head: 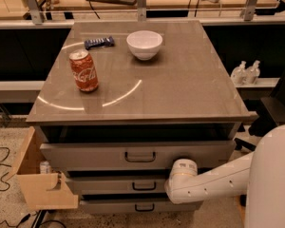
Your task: Close middle drawer
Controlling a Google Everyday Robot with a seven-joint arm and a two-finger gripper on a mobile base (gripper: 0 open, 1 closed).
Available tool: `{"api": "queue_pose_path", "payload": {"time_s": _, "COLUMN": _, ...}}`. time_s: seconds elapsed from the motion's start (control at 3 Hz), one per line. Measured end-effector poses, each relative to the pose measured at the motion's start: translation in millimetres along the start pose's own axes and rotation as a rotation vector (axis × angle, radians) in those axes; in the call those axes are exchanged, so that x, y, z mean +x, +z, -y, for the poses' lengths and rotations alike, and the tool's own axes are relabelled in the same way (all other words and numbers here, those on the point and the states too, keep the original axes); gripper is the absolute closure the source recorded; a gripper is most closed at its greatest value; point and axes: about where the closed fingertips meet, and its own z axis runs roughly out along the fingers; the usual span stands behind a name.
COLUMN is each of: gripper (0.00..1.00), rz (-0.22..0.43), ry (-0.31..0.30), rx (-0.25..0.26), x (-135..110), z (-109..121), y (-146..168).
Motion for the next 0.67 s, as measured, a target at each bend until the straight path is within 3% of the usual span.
{"api": "queue_pose_path", "payload": {"time_s": 0.67, "gripper": 0.07, "rz": 0.001, "ry": 0.000, "rx": -0.003, "x": -0.5, "z": -1.3, "y": 1.2}}
